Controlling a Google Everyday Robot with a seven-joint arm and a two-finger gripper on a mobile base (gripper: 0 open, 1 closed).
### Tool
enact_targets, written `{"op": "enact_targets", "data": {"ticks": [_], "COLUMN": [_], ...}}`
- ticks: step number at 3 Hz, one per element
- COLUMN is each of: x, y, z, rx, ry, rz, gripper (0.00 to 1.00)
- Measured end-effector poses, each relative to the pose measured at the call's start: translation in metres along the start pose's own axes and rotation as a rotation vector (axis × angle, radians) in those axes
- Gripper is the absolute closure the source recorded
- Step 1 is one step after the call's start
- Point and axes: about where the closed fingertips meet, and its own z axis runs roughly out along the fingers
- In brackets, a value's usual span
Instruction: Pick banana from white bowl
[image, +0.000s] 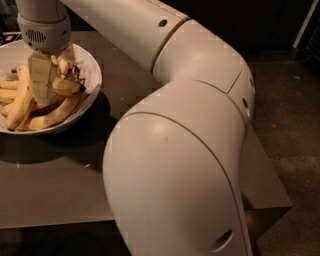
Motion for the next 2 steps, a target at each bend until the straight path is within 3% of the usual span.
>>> {"op": "enact_targets", "data": {"ticks": [1,2], "x": [0.005,-0.005], "y": [0.001,-0.004], "z": [0.019,0.020], "rx": [-0.043,-0.024], "ry": [0.020,-0.015], "rz": [0.012,0.011], "gripper": [0.31,0.55]}}
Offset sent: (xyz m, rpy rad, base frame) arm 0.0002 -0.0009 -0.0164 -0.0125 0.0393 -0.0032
